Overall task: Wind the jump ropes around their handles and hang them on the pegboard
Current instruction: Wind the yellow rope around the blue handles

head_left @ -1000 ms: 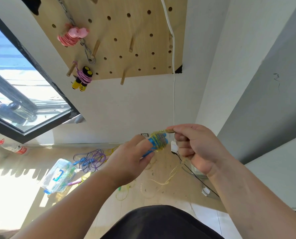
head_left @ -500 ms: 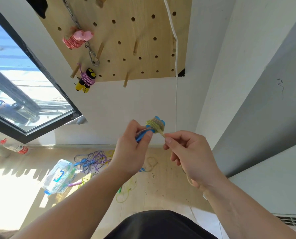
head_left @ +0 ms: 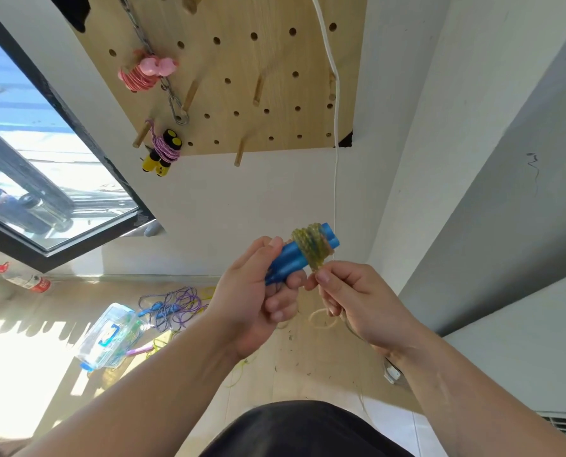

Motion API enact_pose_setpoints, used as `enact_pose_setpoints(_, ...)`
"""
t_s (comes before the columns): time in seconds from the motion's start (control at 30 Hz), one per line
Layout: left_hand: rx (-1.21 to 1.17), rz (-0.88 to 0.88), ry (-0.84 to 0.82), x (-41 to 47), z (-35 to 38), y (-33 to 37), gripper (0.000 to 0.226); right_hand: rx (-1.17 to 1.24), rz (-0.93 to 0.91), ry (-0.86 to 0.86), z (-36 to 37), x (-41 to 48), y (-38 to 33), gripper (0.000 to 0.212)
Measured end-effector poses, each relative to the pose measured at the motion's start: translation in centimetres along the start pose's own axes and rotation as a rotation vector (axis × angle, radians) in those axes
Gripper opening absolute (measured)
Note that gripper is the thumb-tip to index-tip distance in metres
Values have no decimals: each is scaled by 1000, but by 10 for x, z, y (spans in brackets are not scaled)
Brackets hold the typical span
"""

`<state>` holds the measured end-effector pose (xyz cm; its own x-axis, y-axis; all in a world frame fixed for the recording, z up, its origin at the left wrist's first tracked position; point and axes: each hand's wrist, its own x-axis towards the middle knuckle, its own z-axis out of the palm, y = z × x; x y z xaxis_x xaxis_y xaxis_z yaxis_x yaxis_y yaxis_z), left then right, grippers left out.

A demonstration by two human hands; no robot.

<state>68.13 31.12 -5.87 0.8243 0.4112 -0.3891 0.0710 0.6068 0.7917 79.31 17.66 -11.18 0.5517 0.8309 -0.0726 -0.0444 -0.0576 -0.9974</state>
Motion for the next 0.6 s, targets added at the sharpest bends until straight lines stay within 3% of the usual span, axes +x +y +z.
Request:
enact_pose_setpoints(0.17, 5, -132, -87, -1, -8, 3, 21, -1, 52, -290, -22, 11, 2, 33)
enact_pose_setpoints(0.37, 478, -275, -267, 2, -28, 5, 27, -296, 157, -635, -43, 36, -16, 16)
enact_pose_setpoints(0.6, 930, -315, -119, 21, -50, -29, 21, -660, 295, -613, -8, 58, -6, 20)
